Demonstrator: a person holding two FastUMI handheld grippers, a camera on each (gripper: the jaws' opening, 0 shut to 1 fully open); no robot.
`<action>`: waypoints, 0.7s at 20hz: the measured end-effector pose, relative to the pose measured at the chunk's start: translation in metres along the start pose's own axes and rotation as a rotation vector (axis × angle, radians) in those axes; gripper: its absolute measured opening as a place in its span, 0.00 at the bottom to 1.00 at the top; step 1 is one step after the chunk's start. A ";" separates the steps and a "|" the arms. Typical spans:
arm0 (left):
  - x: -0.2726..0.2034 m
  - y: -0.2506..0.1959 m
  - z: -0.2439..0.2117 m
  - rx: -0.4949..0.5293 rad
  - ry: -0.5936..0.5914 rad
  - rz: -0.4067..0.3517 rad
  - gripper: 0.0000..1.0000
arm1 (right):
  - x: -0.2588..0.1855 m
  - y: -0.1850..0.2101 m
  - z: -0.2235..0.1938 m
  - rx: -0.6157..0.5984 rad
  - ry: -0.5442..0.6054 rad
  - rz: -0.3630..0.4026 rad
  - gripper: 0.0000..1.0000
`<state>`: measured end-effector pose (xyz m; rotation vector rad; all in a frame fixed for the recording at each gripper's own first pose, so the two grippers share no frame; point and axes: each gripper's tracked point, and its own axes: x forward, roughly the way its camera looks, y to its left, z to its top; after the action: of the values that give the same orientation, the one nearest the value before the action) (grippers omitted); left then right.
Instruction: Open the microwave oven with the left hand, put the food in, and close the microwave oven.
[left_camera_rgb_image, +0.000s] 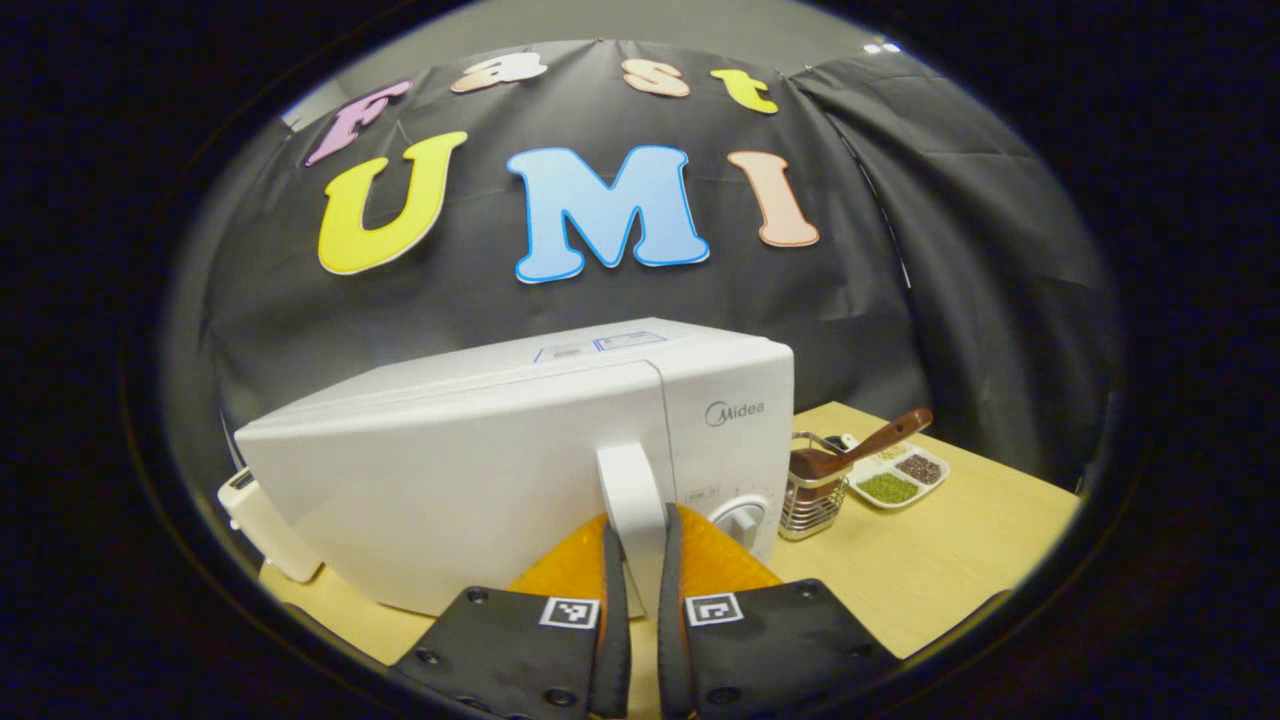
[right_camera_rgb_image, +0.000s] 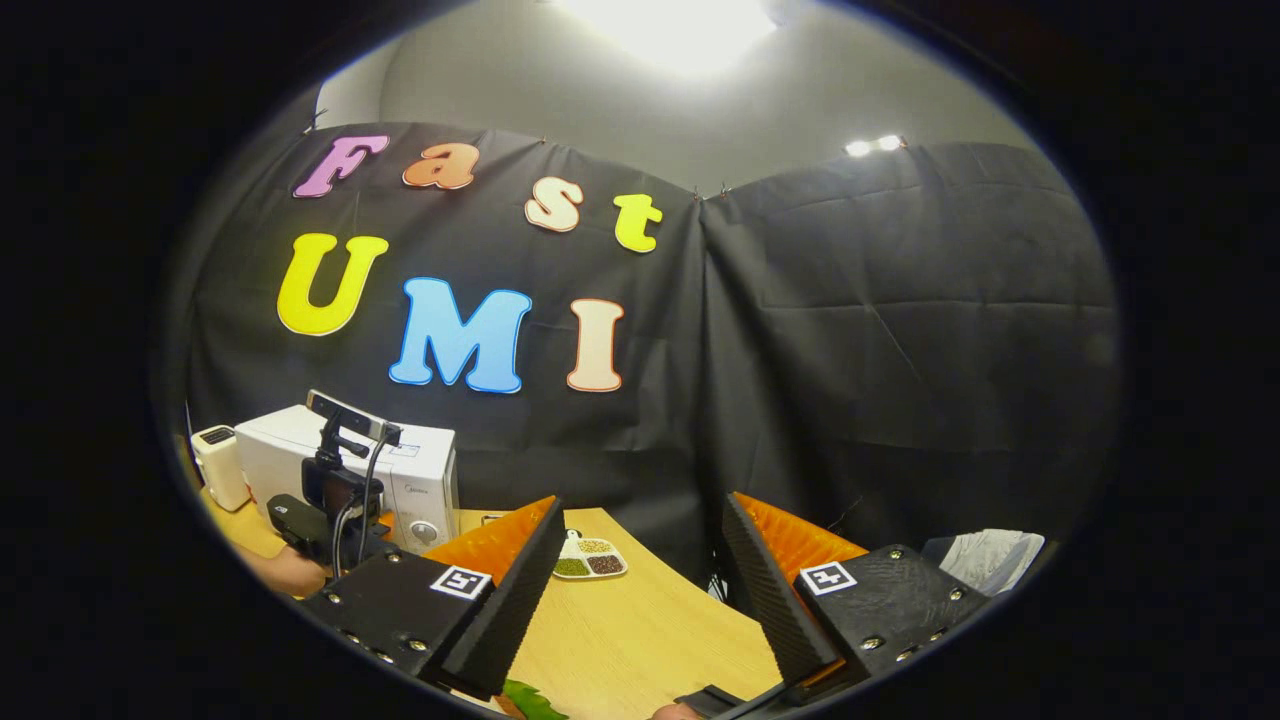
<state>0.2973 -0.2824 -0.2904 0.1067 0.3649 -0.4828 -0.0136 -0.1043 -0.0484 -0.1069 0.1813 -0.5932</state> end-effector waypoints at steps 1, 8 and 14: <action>-0.001 0.000 0.000 -0.003 0.005 -0.003 0.17 | 0.000 0.002 0.002 0.000 -0.004 0.009 0.96; -0.059 -0.002 -0.016 -0.013 0.030 0.004 0.14 | 0.006 0.009 0.011 0.002 -0.051 0.118 0.96; -0.110 0.008 -0.028 -0.024 0.059 0.033 0.14 | 0.005 0.018 0.011 0.050 -0.070 0.246 0.96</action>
<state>0.2021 -0.2224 -0.2763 0.1035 0.4255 -0.4430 0.0027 -0.0924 -0.0408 -0.0555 0.1092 -0.3478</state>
